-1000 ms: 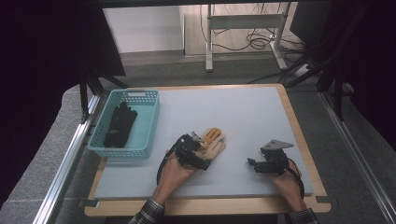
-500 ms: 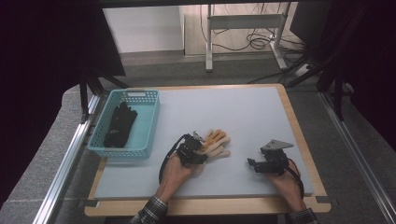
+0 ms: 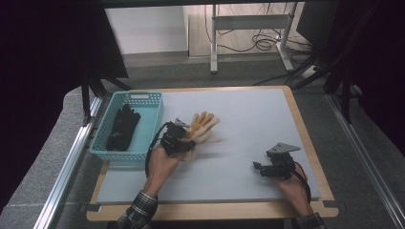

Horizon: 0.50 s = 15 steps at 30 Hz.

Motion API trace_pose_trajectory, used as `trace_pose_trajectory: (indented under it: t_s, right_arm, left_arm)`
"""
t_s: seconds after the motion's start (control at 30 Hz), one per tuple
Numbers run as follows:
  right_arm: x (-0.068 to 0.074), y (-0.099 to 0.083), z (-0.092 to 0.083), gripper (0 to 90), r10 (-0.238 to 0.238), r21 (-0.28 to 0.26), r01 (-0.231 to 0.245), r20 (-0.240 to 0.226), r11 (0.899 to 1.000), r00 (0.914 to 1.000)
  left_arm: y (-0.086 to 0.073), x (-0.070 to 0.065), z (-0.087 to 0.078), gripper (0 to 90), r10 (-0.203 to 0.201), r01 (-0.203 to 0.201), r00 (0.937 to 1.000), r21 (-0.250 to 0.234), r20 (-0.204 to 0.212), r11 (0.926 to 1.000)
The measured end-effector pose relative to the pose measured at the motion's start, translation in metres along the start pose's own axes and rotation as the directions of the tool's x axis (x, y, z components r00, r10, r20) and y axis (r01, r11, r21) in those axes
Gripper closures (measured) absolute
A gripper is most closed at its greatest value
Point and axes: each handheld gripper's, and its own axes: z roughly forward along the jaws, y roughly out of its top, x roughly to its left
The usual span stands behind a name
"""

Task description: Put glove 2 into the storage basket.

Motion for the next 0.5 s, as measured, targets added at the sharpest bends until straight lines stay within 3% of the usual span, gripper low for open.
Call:
trace_pose_trajectory:
  t_s: [0.1,0.23,0.33,0.5]
  right_arm:
    - [0.000,0.000,0.000,25.0,0.000,0.000,0.000,0.000,1.000,1.0000]
    - [0.000,0.000,0.000,25.0,0.000,0.000,0.000,0.000,1.000,1.0000]
    - [0.000,0.000,0.000,25.0,-0.001,-0.001,0.001,0.000,1.000,1.0000]
    - [0.000,0.000,0.000,24.9,-0.001,-0.001,0.001,0.000,1.000,1.0000]
  left_arm:
    - [0.004,0.019,-0.018,66.7,-0.023,0.022,0.9988,-0.015,-0.043,0.9996]
    - [0.006,0.042,-0.038,66.5,-0.068,0.065,0.9926,-0.034,-0.101,0.9973]
    - [0.006,0.062,-0.052,66.4,-0.103,0.098,0.9834,-0.045,-0.149,0.9942]
    - [0.000,0.098,-0.071,65.9,-0.180,0.173,0.9574,-0.054,-0.225,0.9835]
